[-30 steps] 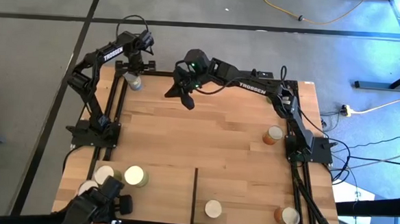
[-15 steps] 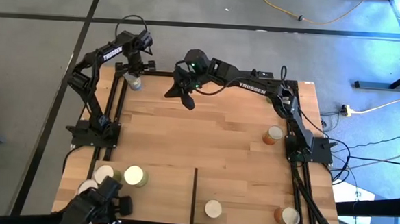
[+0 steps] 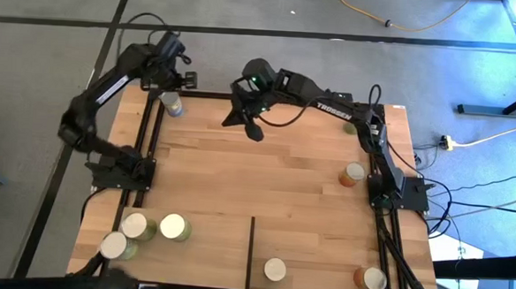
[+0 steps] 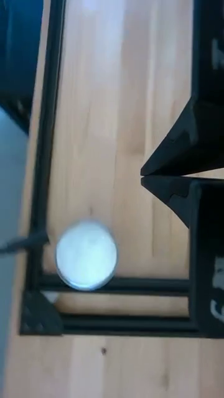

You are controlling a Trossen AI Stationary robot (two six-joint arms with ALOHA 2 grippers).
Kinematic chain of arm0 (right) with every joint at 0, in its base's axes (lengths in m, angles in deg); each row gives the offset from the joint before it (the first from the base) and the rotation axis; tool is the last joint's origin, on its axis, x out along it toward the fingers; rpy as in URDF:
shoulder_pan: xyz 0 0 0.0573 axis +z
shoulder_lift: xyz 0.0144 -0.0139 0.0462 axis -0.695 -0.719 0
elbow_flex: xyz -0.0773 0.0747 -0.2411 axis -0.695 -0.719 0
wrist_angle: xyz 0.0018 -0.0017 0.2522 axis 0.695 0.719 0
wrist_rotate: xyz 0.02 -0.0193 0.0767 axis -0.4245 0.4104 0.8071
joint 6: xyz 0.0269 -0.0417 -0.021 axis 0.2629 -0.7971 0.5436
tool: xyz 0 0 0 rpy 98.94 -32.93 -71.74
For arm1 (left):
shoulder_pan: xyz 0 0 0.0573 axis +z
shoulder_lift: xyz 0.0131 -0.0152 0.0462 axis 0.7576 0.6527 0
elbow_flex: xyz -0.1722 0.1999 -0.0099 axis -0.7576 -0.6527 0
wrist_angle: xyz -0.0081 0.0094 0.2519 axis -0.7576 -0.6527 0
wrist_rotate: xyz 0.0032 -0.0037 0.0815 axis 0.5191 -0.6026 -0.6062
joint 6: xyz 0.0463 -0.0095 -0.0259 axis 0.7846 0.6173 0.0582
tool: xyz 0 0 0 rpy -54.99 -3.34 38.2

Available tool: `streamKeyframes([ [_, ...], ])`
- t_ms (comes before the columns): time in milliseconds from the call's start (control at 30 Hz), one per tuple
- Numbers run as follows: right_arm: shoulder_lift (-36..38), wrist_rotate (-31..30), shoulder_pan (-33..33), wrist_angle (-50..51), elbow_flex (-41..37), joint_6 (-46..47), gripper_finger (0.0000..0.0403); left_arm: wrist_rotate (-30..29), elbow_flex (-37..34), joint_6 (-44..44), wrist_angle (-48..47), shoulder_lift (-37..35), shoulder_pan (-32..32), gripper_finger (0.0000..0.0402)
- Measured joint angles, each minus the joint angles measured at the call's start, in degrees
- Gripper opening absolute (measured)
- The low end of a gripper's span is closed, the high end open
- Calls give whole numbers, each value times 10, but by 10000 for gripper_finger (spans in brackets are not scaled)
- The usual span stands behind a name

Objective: Pick and place cans onto a shelf
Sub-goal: Put the canned peas on the shelf

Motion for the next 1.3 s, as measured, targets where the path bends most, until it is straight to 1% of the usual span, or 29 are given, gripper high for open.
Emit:
streamKeyframes([
  [100,1,0,4,51,32,-17,10,0,0,2,-1,-57,-43,0],
  [200,14,-6,8,78,28,-33,10,-8,0,-2,-18,-102,-93,0],
  [300,25,-42,15,115,31,-46,10,-28,0,-10,-58,-131,-149,0],
  [433,39,-113,26,158,31,-63,10,-43,0,-39,-122,-146,-220,0],
  [533,51,-138,36,189,31,-60,10,-42,-5,-48,-153,-147,-269,0],
  [633,64,-140,51,215,32,-57,10,-38,-25,-54,-158,-157,-326,0],
  [767,79,-142,76,247,32,-60,10,-17,-48,-47,-156,-166,-402,0],
  [933,86,-140,102,328,32,-62,10,-6,-72,-33,-147,-189,-481,0],
  [1033,85,-142,117,361,30,-60,10,26,-75,-35,-139,-204,-520,0],
  [1133,84,-142,139,348,28,-58,10,54,-75,-35,-127,-219,-562,0],
  [1300,84,-140,172,297,28,-30,10,56,-75,-36,-93,-248,-622,0],
])
